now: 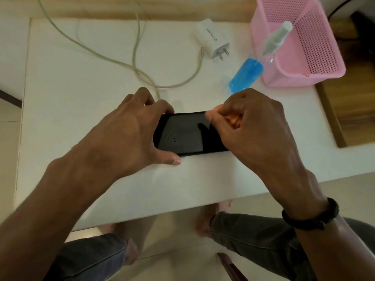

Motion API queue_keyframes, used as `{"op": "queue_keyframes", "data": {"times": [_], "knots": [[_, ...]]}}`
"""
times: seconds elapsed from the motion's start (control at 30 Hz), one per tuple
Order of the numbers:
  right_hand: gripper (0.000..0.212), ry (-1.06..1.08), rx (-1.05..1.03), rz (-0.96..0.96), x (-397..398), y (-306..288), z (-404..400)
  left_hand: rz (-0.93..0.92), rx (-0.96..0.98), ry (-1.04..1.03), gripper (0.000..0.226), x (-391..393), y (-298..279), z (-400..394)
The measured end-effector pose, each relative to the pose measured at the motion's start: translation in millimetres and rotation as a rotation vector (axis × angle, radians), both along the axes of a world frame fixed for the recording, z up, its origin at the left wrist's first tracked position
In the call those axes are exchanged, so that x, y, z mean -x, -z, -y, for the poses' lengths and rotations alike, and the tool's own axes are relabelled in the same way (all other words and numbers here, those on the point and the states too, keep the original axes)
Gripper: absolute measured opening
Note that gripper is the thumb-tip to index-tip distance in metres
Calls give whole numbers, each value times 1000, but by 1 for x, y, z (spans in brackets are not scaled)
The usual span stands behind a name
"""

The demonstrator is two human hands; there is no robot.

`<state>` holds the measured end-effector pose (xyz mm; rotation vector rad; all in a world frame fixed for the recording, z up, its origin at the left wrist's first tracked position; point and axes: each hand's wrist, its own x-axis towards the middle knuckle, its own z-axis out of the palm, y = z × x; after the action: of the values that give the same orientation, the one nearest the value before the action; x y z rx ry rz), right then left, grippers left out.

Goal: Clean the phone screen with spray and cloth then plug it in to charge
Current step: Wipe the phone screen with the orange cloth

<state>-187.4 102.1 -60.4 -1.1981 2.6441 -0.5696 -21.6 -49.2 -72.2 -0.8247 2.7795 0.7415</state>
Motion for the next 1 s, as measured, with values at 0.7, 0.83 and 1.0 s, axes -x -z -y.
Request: {"op": "queue_keyframes", "data": {"times": [0.7,0.83,1.0], "knots": [[22,-251,-298,155,-1,-17,-2,140,134,-9,81,14,-12,-6],[25,-201,-355,163,7,-20,-10,140,129,-7,80,16,-13,-7],[30,1,-200,164,21,-16,-13,165,117,-16,80,16,-12,-7]]}}
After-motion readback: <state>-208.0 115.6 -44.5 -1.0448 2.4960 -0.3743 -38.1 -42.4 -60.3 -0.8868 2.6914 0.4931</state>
